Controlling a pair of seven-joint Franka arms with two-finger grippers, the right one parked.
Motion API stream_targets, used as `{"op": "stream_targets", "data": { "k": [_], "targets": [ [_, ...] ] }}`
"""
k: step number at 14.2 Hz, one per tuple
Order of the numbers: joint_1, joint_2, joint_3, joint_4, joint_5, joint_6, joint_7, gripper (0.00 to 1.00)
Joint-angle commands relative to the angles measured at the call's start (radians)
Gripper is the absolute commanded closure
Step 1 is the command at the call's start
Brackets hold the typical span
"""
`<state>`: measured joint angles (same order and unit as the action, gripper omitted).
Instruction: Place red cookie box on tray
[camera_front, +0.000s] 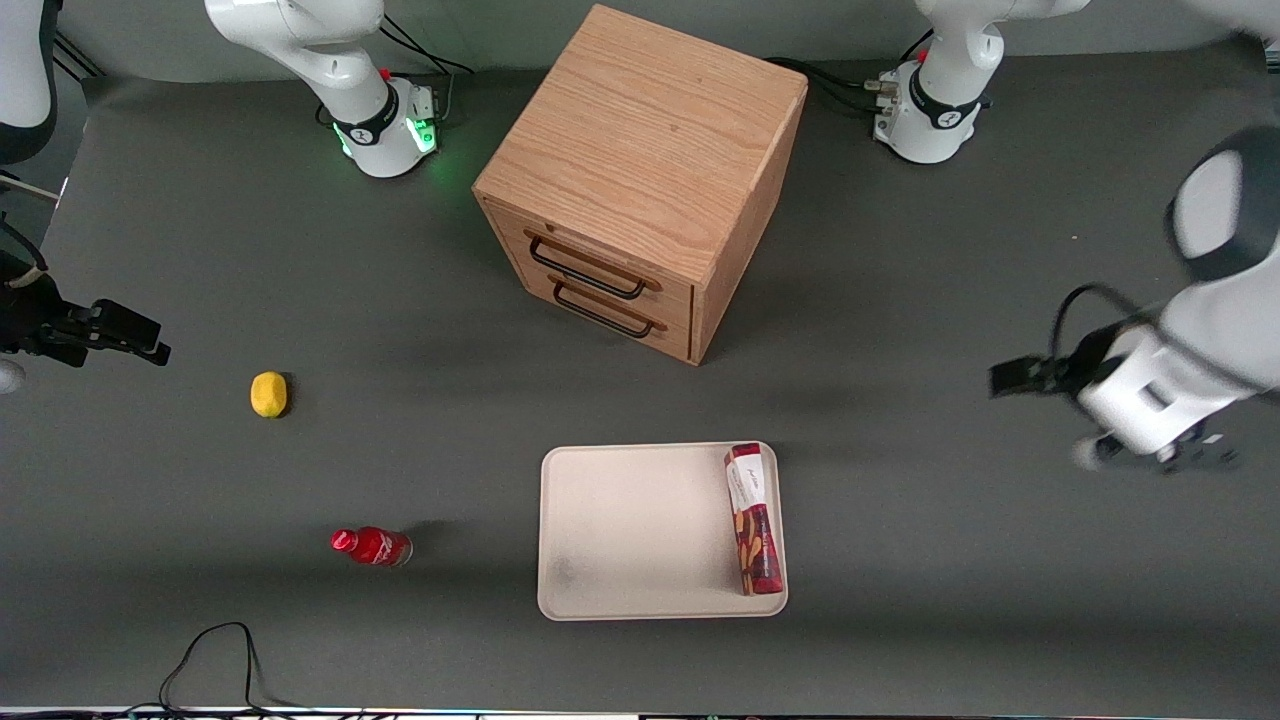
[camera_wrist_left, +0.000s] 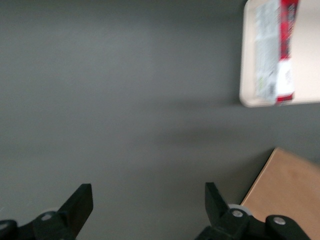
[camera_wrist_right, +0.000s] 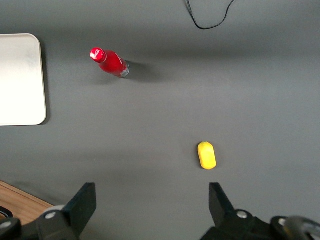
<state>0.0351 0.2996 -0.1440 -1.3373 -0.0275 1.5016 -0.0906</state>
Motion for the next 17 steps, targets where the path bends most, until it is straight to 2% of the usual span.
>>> {"op": "stream_targets", "data": {
  "k": [1,2,5,7,9,12,17],
  "targets": [
    [0.115,-0.233,-0.002,-0.250,0.005,0.003,0.075,0.00],
    [0.124,-0.279,0.006,-0.294,0.009,0.002,0.074,0.00],
    [0.073,-0.358,0.110,-0.361,0.014,-0.020,0.075,0.00],
    [0.042,-0.344,0.126,-0.332,0.061,-0.034,0.069,0.00],
    [-0.026,-0.327,0.132,-0.300,0.151,-0.059,0.051,0.00],
    [-0.017,-0.257,0.129,-0.188,0.149,-0.138,0.031,0.00],
    [0.042,-0.240,0.120,-0.132,0.110,-0.146,0.032,0.00]
  ]
}}
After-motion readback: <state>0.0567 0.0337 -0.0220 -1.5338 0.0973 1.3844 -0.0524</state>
